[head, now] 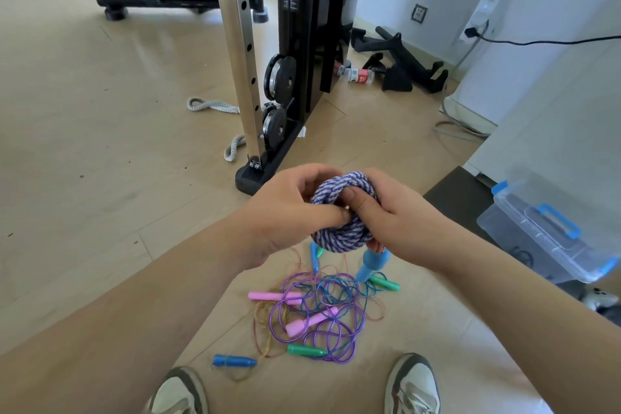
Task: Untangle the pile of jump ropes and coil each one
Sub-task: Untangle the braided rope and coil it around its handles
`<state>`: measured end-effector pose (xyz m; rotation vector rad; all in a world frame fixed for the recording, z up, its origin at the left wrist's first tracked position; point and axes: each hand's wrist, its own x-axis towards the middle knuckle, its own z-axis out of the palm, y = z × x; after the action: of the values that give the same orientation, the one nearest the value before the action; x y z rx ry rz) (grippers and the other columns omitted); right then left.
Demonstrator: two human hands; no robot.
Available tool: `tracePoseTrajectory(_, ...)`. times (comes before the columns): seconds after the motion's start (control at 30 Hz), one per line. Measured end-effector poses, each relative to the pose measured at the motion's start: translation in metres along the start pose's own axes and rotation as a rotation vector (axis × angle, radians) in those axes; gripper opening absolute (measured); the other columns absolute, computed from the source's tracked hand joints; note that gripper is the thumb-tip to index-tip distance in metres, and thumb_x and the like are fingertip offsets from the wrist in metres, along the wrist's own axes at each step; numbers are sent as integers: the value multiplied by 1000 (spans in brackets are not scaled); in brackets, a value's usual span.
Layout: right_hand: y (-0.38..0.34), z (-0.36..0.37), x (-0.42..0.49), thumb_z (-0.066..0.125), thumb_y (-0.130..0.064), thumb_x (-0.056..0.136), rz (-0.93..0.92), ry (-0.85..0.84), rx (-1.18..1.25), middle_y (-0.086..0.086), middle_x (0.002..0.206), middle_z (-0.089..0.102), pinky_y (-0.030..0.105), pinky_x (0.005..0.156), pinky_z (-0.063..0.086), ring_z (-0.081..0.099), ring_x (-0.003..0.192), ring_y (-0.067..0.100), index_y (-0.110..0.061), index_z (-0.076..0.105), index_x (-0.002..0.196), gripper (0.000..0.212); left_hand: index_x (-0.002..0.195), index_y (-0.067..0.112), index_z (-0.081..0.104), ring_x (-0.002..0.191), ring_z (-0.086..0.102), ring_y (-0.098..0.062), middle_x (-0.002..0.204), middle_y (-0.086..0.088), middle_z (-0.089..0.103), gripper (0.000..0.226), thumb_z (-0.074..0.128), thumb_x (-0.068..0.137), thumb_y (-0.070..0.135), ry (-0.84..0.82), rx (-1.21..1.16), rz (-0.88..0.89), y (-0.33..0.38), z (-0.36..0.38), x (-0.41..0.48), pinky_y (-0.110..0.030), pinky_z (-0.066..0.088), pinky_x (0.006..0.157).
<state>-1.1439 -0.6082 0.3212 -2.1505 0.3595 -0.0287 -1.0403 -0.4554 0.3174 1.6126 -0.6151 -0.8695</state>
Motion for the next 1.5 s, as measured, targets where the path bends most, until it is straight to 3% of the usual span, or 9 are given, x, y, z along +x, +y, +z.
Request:
tracePoseTrajectory(0.1, 4, -4, 0, 47, -44, 105, -44, -32, -14, -7, 66, 62, 30, 56, 49, 58, 56, 9, -37, 54, 94, 14, 107, 15, 74, 76, 65, -14, 80, 4, 71, 34, 66, 84, -9, -18, 48, -13, 3, -1, -1, -29, 52, 73)
tracePoseTrajectory(0.33, 10, -13, 1, 44, -37, 106, -48, -48, -203, -14, 81, 61, 10, 65, 41, 54, 70, -7, -34, 54, 95, 15, 106, 17, 77, 78, 64, -13, 84, 2, 72, 20, 76, 86, 15, -174, -117, -119, 9, -5, -3, -36, 50, 83)
tracePoseTrajectory(0.53, 10, -10, 4, 43, -43, 105, -58, -48, -307, -14, 80, 59, 14, 63, 39, 55, 72, -6, -33, 53, 95, 18, 101, 21, 73, 73, 61, -6, 82, 2, 73, 9, 64, 99, 21, -63, 191, 22, 2, -4, -3, -23, 49, 70)
tracePoseTrajectory(0.67, 9, -16, 1, 53, -45, 103, 24, -131, -47, -11, 69, 56, 12, 59, 43, 50, 57, -1, -28, 62, 87, 25, 101, 23, 64, 68, 53, -4, 87, -2, 67, 17, 50, 105, 30, -35, 499, 114, -3, 1, -3, -17, 45, 62)
tracePoseTrajectory(0.8, 26, -29, -4, 71, -63, 83, 113, -245, 51, 10, 84, 73, 35, 77, 54, 64, 75, 12, -18, 76, 99, 48, 101, 19, 60, 69, 55, -6, 87, 2, 66, 20, 45, 107, 30, 56, 472, 81, -4, -7, 0, -19, 47, 63)
tracePoseTrajectory(0.97, 38, -31, -5, 69, -16, 96, 209, -188, 16, 16, 99, 76, 41, 92, 56, 67, 82, 14, -17, 75, 101, 8, 101, 24, 58, 69, 54, -3, 83, 10, 62, 16, 43, 107, 27, 39, 477, 67, -5, -13, 1, -10, 45, 58)
tracePoseTrajectory(1.2, 31, -34, -1, 64, -23, 99, 206, 53, -170, -8, 72, 75, 18, 53, 50, 60, 58, 13, -22, 70, 92, 9, 111, 16, 55, 70, 54, -11, 91, -6, 61, 15, 42, 104, 17, 56, 654, 64, -12, -15, 4, -9, 42, 56)
tracePoseTrajectory(1.33, 29, -33, -8, 69, -29, 95, 292, -139, -189, -6, 79, 77, 24, 68, 51, 66, 72, 7, -17, 76, 88, 16, 110, 14, 55, 70, 54, -12, 92, -7, 61, 14, 42, 105, 16, 156, 610, 90, -11, -14, 8, -11, 43, 56)
tracePoseTrajectory(1.5, 19, -35, -14, 73, -18, 90, 439, -306, 445, 6, 93, 72, 21, 49, 43, 62, 76, 16, -14, 71, 98, 10, 112, 15, 54, 73, 55, -17, 93, -7, 61, 15, 41, 104, 17, 207, 608, 63, -17, -11, 11, -27, 46, 63)
